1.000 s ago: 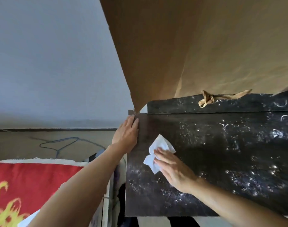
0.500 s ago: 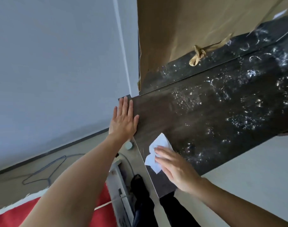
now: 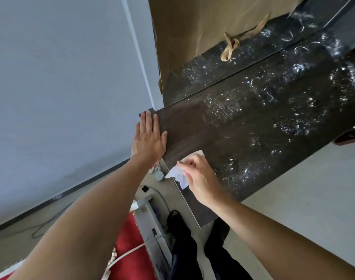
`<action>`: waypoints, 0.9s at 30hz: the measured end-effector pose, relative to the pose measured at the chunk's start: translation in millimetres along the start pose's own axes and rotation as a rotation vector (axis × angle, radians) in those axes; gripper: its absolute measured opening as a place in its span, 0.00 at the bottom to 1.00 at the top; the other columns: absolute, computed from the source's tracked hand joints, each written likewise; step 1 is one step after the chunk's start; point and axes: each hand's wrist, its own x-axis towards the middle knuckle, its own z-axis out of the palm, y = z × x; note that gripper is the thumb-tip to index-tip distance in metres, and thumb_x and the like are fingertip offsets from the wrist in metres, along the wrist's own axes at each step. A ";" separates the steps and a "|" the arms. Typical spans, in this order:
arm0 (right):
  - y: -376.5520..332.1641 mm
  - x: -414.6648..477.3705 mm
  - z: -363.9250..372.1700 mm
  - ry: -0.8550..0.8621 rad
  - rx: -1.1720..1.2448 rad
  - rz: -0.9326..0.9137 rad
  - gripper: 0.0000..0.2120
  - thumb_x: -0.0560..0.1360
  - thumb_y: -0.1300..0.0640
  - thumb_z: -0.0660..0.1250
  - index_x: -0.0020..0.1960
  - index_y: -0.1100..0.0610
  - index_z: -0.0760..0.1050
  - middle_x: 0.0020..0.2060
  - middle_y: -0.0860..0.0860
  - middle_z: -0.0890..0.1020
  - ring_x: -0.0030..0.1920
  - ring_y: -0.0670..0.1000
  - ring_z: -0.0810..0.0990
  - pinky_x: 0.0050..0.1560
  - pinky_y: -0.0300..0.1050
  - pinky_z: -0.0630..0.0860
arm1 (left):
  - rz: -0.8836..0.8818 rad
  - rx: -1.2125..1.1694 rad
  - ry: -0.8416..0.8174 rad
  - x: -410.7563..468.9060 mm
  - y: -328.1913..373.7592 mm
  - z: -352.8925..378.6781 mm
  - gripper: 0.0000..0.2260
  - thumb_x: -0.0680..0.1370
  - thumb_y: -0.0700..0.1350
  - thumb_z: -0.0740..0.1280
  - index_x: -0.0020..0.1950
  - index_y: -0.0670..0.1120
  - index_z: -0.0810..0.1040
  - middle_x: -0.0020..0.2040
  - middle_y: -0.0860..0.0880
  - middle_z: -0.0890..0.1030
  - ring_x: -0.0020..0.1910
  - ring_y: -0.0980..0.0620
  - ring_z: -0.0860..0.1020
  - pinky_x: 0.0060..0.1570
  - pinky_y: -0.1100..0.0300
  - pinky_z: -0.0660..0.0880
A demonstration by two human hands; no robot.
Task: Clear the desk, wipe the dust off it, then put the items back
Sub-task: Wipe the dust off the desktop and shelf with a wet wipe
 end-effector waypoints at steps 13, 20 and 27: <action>22.2 -53.5 -26.6 0.024 0.047 0.034 0.09 0.74 0.60 0.59 0.43 0.59 0.78 0.45 0.53 0.77 0.49 0.49 0.75 0.49 0.46 0.74 | -0.045 -0.082 0.035 -21.7 52.7 8.9 0.26 0.82 0.52 0.43 0.77 0.39 0.47 0.78 0.38 0.45 0.77 0.42 0.42 0.75 0.49 0.41; 77.1 -33.2 -63.0 0.048 -0.157 0.161 0.16 0.68 0.69 0.70 0.54 0.58 0.79 0.53 0.57 0.79 0.53 0.59 0.78 0.53 0.53 0.79 | -0.158 -0.122 0.061 -23.6 69.8 12.8 0.27 0.82 0.54 0.42 0.77 0.40 0.45 0.78 0.41 0.43 0.77 0.43 0.40 0.75 0.49 0.40; 49.0 -101.3 -41.7 -0.105 -0.335 -0.107 0.21 0.76 0.70 0.54 0.69 0.66 0.67 0.71 0.60 0.66 0.73 0.58 0.61 0.70 0.51 0.65 | -0.184 -0.130 0.093 -23.6 70.3 15.9 0.27 0.82 0.55 0.43 0.77 0.41 0.47 0.78 0.42 0.45 0.77 0.44 0.42 0.76 0.49 0.43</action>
